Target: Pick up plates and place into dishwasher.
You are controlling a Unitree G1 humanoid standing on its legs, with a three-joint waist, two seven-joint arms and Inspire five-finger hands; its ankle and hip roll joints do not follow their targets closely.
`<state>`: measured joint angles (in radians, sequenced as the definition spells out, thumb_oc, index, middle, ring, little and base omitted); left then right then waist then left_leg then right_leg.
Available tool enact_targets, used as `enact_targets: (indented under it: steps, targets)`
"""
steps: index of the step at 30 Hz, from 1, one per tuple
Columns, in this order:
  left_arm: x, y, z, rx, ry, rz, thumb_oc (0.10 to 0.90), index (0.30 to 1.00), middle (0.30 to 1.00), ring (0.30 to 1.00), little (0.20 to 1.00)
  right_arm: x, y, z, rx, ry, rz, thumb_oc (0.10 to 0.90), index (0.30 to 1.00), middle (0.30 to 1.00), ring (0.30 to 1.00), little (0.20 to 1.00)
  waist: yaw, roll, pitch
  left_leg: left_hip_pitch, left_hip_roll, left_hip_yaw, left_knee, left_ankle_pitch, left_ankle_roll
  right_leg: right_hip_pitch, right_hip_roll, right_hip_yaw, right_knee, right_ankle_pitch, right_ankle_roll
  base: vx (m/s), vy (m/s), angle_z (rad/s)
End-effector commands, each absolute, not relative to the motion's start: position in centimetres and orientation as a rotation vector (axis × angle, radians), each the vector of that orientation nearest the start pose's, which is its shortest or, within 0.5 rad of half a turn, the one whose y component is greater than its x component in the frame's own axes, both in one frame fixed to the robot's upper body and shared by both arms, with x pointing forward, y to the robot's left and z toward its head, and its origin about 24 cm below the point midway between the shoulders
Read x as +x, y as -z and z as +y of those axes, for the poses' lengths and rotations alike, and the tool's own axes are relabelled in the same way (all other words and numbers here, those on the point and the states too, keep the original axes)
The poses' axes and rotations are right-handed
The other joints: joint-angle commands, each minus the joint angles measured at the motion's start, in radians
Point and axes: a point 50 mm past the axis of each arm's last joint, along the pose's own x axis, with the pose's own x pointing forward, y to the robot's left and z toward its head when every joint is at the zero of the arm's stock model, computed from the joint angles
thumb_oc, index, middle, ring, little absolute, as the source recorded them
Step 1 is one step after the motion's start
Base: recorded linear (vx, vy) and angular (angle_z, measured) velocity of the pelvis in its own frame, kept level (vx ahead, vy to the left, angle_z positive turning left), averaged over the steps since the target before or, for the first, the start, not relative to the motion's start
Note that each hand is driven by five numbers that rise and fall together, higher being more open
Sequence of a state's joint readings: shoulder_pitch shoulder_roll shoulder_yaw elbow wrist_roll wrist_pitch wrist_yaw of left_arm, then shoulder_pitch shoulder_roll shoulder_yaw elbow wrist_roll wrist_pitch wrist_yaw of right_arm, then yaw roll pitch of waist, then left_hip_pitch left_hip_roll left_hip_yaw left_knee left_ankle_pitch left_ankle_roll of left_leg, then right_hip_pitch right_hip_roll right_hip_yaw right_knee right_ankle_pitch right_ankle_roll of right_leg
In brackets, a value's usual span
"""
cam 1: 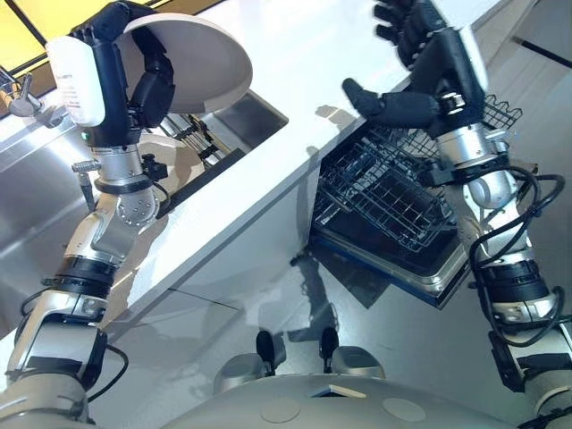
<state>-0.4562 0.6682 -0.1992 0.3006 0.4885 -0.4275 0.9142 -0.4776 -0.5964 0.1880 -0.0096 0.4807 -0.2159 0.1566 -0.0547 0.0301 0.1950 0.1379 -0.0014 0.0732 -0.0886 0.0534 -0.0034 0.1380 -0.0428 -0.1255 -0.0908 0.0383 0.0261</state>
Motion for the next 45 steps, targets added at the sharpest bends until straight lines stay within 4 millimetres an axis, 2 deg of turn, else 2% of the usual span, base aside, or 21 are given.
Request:
enact_targets:
  steps: [1,10,18,26,34,35,36,40,43,44,45]
  targets:
    - [31.3,-21.9,20.6,0.741,-0.513,-1.195,0.1,0.3,0.3,0.3,0.2,30.1,-25.0,-14.9,-0.065,-0.549,-0.792,0.8,0.9,0.9,0.9,0.9,0.013,-0.015,-0.124,-0.004,-0.061,-0.016,0.032,-0.14,0.021,-0.041,0.061,-0.037,0.143,-0.186,0.009,0.0,0.0,0.0]
    - [31.3,-19.9,19.2,0.704,-0.477,-1.15,0.1,0.3,0.3,0.3,0.2,30.7,-23.2,-12.1,0.093,-0.631,-0.647,0.8,0.9,0.9,0.9,0.9,0.029,-0.021,-0.132,-0.002,-0.057,-0.019,0.033,-0.136,0.021,-0.033,0.062,-0.043,0.138,-0.182,0.007,0.02,-0.01,0.02]
    - [31.7,-19.4,18.1,0.699,-0.435,-1.134,0.1,0.3,0.3,0.3,0.2,30.9,-22.1,-9.5,0.268,-0.702,-0.534,0.8,0.9,0.9,0.9,0.9,0.039,-0.02,-0.13,0.01,-0.057,-0.026,0.032,-0.139,0.021,-0.017,0.062,-0.051,0.138,-0.192,0.004,0.01,0.0,0.02]
    - [31.8,-18.9,16.8,0.663,-0.393,-1.127,0.1,0.3,0.3,0.3,0.2,30.9,-21.5,-8.0,0.339,-0.724,-0.475,0.8,0.9,0.9,0.9,0.9,0.043,-0.019,-0.128,0.011,-0.057,-0.033,0.033,-0.137,0.022,-0.014,0.062,-0.055,0.139,-0.192,0.002,0.01,0.002,0.03]
    - [31.7,-18.3,15.2,0.592,-0.323,-1.103,0.1,0.3,0.3,0.3,0.2,30.8,-21.9,-7.3,0.329,-0.684,-0.505,0.8,0.9,0.9,0.9,0.9,0.046,-0.018,-0.122,0.01,-0.058,-0.039,0.04,-0.139,0.024,-0.012,0.064,-0.056,0.138,-0.191,0.0,0.0,0.0,0.0]
    - [31.6,-18.2,15.0,0.583,-0.316,-1.099,0.1,0.3,0.3,0.3,0.2,30.8,-21.8,-7.3,0.319,-0.676,-0.503,0.158,0.349,0.349,0.349,0.258,0.046,-0.018,-0.121,0.01,-0.059,-0.04,0.04,-0.139,0.024,-0.013,0.064,-0.054,0.138,-0.191,0.0,0.0,0.0,0.0]
    - [31.5,-18.2,14.9,0.573,-0.309,-1.1,0.1,0.3,0.3,0.3,0.2,30.9,-21.7,-7.3,0.308,-0.669,-0.492,0.1,0.3,0.3,0.3,0.2,0.046,-0.018,-0.12,0.009,-0.06,-0.042,0.041,-0.14,0.024,-0.013,0.065,-0.054,0.138,-0.191,0.0,0.0,0.0,0.0]
    - [30.8,-18.1,14.3,0.499,-0.219,-1.103,0.1,0.3,0.3,0.3,0.2,31.1,-21.2,-7.7,0.295,-0.636,-0.467,0.1,0.3,0.3,0.3,0.2,0.047,-0.017,-0.116,0.012,-0.06,-0.045,0.039,-0.138,0.025,-0.011,0.066,-0.053,0.141,-0.193,-0.002,0.0,0.0,0.0]
    - [30.3,-18.5,13.1,0.376,-0.018,-1.059,0.1,0.3,0.3,0.3,0.2,31.1,-20.9,-8.2,0.306,-0.616,-0.46,0.1,0.3,0.3,0.3,0.2,0.049,-0.018,-0.113,0.009,-0.06,-0.049,0.046,-0.14,0.027,-0.012,0.066,-0.051,0.143,-0.192,-0.001,0.0,0.0,0.0]
    - [30.1,-18.6,12.1,0.289,0.151,-0.992,0.1,0.3,0.3,0.3,0.2,31.1,-20.8,-8.3,0.31,-0.606,-0.456,0.1,0.3,0.3,0.3,0.2,0.05,-0.018,-0.111,0.006,-0.061,-0.052,0.05,-0.141,0.028,-0.013,0.067,-0.049,0.143,-0.191,-0.001,0.0,0.0,0.0]
    - [30.1,-18.5,11.6,0.239,0.222,-0.947,0.1,0.3,0.3,0.3,0.2,31.0,-20.7,-8.3,0.311,-0.602,-0.453,0.1,0.3,0.3,0.3,0.2,0.05,-0.017,-0.109,0.006,-0.062,-0.054,0.051,-0.141,0.029,-0.014,0.067,-0.047,0.143,-0.189,-0.001,0.0,0.0,0.0]
